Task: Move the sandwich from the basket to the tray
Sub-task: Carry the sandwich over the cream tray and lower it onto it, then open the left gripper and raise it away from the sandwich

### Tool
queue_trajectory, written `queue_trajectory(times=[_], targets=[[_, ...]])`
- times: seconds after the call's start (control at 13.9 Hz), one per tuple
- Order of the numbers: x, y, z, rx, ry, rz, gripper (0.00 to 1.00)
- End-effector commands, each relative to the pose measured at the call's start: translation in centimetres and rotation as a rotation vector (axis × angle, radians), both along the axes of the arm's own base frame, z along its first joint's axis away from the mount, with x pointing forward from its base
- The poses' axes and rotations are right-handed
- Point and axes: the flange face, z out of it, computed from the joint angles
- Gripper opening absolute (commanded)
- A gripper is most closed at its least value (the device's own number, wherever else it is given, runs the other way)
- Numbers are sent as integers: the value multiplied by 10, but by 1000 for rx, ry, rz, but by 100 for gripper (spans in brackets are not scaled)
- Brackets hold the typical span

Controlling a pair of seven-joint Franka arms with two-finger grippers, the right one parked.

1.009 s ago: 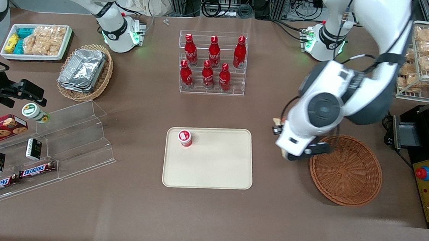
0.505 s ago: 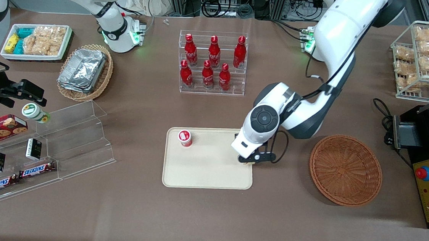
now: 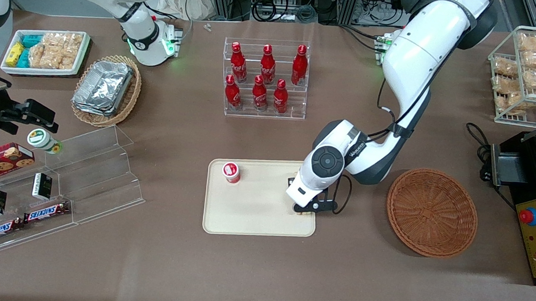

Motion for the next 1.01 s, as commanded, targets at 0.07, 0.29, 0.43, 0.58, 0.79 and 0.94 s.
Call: queue_trajectory(times=[0.07, 0.29, 0.43, 0.58, 0.79, 0.94], targets=[[8, -2, 4, -15, -21, -13, 81], [11, 1, 12, -16, -25, 30, 99], [12, 12, 32, -5, -2, 40, 99], [15, 38, 62, -4, 118, 95, 99], [15, 93, 125, 38, 217, 33, 99], [12, 128, 165, 50, 241, -10, 99]])
